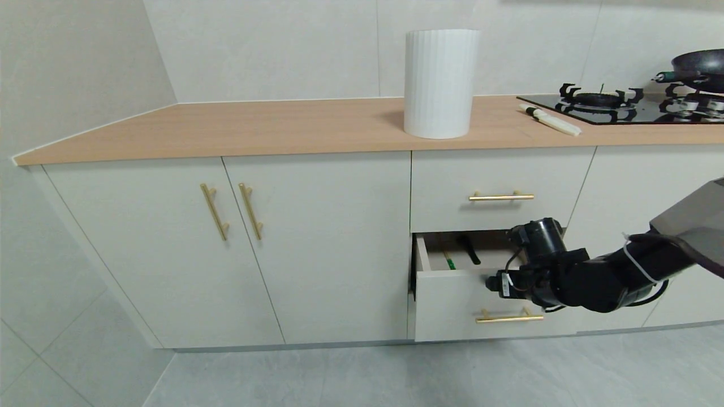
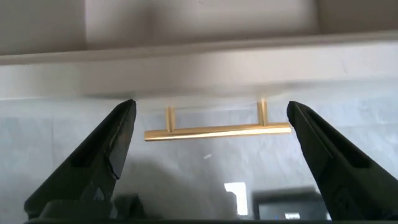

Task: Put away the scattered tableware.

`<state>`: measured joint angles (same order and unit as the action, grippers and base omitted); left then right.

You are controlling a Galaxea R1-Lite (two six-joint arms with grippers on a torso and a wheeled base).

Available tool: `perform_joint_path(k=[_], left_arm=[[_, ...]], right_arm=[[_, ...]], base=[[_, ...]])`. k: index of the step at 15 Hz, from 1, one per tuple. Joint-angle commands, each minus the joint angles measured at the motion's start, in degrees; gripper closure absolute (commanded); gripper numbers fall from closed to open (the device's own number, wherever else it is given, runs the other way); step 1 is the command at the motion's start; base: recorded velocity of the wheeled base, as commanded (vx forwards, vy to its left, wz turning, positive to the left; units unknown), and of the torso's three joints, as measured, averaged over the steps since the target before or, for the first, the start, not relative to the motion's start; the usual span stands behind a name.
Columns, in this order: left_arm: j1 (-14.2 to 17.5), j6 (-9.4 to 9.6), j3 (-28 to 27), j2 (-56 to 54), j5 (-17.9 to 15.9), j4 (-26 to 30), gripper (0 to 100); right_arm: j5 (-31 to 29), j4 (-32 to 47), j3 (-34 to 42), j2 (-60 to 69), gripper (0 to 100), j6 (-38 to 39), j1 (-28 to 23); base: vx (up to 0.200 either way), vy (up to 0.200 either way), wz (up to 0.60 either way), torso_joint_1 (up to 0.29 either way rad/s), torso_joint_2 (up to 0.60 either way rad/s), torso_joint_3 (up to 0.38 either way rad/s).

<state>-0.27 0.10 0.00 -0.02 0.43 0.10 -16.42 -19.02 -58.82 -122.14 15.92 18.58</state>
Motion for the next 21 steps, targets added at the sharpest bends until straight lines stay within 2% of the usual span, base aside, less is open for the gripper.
perform_joint_path(k=[1,3,12,16,18,21], left_arm=[[-0.1,-0.01,0.0,0.0,0.0,0.0,0],[0.0,-0.01,0.0,0.0,0.0,0.0,0],[0.0,-0.01,0.0,0.0,0.0,0.0,0],[0.0,-0.01,0.0,0.0,0.0,0.0,0],[0.0,-0.01,0.0,0.0,0.0,0.0,0],[0.0,-0.01,0.0,0.0,0.0,0.0,0]], right_arm=[[0.1,-0.1,-4.1,-4.1,0,-0.3,-1.7],[0.1,-0.8,-6.7,-6.7,0,-0.2,-2.3],[-0.3,-16.2,-10.4,-15.4,0,0.1,-4.3],[-1.4,-17.1,-12.5,-17.1,0,1.3,-4.7],[-4.5,-17.5,-17.4,-20.0,0,4.8,-4.8],[-5.6,-17.5,-19.8,-21.3,0,5.6,-5.6]], base=[[0.000,0.000,0.00,0.000,0.00,0.000],[0.000,0.000,0.00,0.000,0.00,0.000],[0.000,0.000,0.00,0.000,0.00,0.000],[0.000,0.000,0.00,0.000,0.00,0.000],[0.000,0.000,0.00,0.000,0.00,0.000],[0.000,0.000,0.00,0.000,0.00,0.000]])
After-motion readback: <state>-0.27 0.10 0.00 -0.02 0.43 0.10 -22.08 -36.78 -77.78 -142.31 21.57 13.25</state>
